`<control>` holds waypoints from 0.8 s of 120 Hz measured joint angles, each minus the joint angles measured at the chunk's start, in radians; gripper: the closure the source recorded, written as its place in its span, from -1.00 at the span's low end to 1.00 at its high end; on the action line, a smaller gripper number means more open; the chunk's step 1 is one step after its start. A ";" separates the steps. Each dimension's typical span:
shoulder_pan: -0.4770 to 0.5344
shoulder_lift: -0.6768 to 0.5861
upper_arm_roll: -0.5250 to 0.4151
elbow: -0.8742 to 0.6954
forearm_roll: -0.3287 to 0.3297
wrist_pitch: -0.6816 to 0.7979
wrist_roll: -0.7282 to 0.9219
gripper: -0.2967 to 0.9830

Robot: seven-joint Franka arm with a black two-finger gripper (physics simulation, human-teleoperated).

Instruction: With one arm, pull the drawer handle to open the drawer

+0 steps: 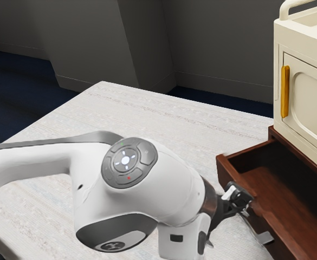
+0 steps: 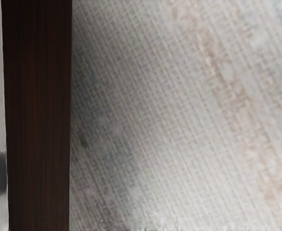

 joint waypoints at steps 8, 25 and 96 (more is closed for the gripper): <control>0.021 -0.021 -0.021 -0.021 0.001 0.003 -0.008 -0.45; 0.076 -0.062 -0.091 -0.056 -0.004 0.006 -0.025 -0.44; 0.133 -0.126 -0.168 -0.010 0.028 0.009 -0.078 -0.53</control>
